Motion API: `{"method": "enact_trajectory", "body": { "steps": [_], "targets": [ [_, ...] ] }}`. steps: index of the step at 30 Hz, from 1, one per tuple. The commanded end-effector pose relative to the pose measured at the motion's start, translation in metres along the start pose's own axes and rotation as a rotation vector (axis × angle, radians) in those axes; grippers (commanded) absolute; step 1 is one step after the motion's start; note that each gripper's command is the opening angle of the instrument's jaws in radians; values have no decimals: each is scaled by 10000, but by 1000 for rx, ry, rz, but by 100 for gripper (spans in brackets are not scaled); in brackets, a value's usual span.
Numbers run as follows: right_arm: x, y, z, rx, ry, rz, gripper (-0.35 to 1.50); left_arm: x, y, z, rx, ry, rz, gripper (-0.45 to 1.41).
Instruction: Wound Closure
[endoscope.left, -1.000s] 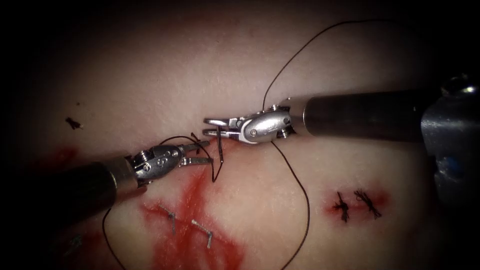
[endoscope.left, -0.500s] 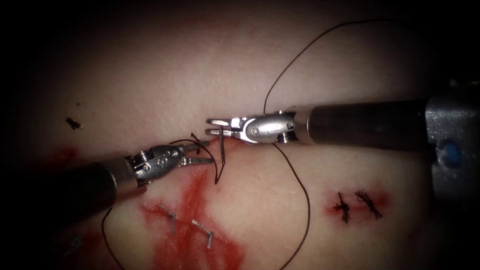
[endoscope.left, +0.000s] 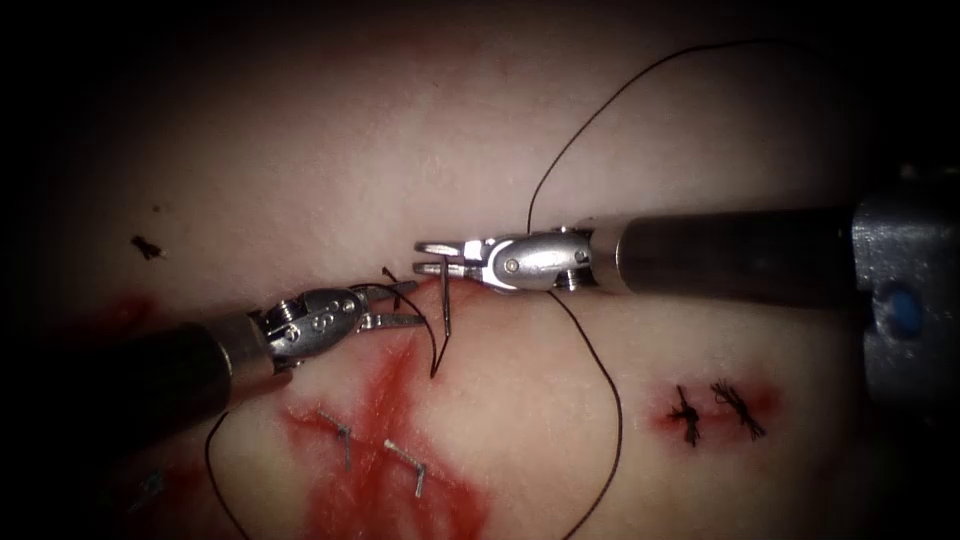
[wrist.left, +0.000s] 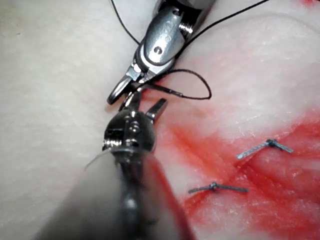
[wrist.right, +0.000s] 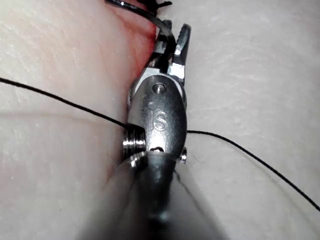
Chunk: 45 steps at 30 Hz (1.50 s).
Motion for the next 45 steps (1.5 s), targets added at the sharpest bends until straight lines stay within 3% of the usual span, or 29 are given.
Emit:
{"method": "enact_trajectory", "body": {
  "steps": [1, 4, 34, 41, 45],
  "targets": [
    [-7, -4, 11, 11, -12, 15, -35, -2, -1, 9, 0, 1, 1, 27],
    [-11, -8, 13, 27, -56, 40, -35, -2, -1, 9, 0, 1, 1, 27],
    [-56, -50, 18, 193, -159, 172, -35, -2, -1, 8, 2, 0, 1, 27],
    [-59, -52, 21, 188, -173, 182, -35, -1, -1, 8, 2, 0, 0, 27],
    [-44, -38, 22, 116, -160, 208, -35, -1, -1, 7, 2, 0, -1, 27]
  ]
}}
